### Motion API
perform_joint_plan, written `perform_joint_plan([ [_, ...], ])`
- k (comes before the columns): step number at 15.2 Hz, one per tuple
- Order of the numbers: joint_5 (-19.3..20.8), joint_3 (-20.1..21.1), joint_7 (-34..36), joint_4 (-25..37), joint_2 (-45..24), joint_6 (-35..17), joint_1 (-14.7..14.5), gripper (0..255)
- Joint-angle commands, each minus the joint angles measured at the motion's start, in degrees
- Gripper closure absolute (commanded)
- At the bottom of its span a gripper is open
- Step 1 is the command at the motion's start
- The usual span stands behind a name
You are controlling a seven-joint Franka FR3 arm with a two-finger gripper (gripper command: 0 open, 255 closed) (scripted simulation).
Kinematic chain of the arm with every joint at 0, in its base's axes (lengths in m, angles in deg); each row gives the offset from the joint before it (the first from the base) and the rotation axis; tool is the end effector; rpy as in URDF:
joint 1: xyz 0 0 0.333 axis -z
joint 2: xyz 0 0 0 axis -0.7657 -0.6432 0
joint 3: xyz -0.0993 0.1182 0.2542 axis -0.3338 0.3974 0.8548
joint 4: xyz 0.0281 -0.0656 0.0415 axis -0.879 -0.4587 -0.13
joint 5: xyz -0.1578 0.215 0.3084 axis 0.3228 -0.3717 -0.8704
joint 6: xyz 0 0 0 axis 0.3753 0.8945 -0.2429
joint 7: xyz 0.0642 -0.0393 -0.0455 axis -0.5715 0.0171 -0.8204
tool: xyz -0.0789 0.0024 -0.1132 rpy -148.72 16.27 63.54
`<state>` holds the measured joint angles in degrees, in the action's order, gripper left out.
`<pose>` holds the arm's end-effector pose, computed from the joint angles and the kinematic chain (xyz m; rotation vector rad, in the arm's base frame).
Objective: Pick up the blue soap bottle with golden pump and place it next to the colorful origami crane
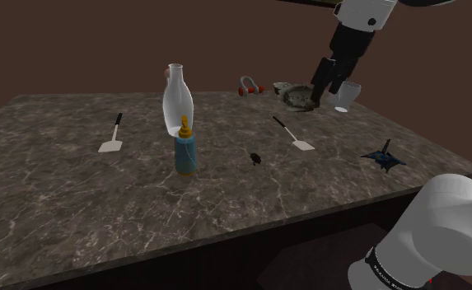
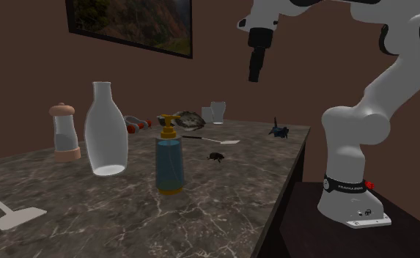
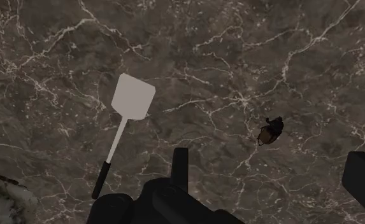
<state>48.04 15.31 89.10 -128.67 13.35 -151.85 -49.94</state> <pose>0.3475 -0.0015 0.5885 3.0733 -0.0736 0.2048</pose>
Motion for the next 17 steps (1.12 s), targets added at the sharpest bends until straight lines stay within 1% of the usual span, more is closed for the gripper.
perform_joint_plan([
  [1,0.0,0.0,0.0,0.0,0.0,0.0,0.0,0],
  [6,-2.7,4.8,6.0,2.7,-6.9,-4.0,-1.1,0],
  [10,-4.0,8.5,10.7,6.1,-13.2,-6.8,-1.7,0],
  [17,-3.9,14.7,19.0,14.8,-25.7,-10.5,-2.3,0],
])
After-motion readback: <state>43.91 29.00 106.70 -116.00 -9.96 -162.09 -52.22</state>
